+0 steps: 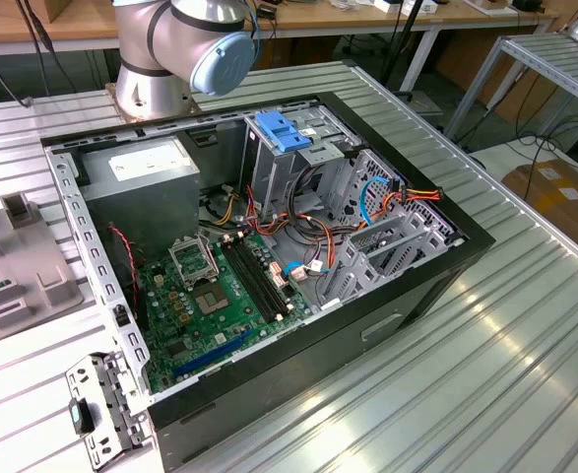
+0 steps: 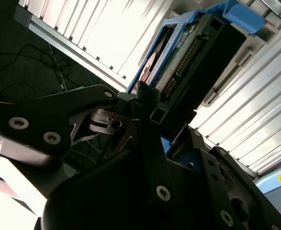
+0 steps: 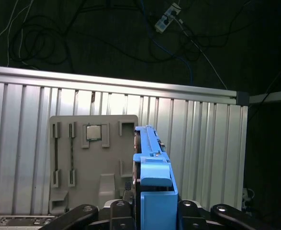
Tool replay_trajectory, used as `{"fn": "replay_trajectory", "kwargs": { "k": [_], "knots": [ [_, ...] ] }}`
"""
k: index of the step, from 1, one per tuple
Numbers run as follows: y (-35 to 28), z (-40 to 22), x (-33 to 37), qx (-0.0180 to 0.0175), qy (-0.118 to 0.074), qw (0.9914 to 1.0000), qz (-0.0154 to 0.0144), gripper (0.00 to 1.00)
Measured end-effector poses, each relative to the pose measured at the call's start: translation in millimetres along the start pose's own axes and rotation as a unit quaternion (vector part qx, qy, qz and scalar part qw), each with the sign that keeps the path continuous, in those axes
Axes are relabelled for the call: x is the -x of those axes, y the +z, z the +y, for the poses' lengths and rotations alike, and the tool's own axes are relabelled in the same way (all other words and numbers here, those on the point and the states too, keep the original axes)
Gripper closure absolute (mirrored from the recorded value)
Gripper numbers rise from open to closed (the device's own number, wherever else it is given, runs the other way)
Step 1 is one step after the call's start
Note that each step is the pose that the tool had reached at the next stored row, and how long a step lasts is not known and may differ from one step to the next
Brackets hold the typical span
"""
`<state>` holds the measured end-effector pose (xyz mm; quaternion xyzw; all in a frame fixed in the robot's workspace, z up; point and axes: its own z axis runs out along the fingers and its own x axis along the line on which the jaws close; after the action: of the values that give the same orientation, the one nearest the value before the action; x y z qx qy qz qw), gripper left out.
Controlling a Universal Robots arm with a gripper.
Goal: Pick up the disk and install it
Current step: 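Pick up the disk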
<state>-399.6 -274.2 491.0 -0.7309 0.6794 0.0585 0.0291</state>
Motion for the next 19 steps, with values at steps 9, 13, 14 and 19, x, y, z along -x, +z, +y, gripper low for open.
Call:
{"fn": "replay_trajectory", "kwargs": {
  "k": [9,13,14,19],
  "knots": [
    [-0.2,-1.8,-0.9,0.0000,0.000,1.00000,0.0000,0.64],
    [-0.3,-2.4,-1.2,0.0000,0.000,1.00000,0.0000,0.64],
    [-0.3,-2.6,-1.4,0.0000,0.000,1.00000,0.0000,0.64],
    [-0.4,-3.8,-1.8,0.0000,0.000,1.00000,0.0000,0.64]
  ]
}}
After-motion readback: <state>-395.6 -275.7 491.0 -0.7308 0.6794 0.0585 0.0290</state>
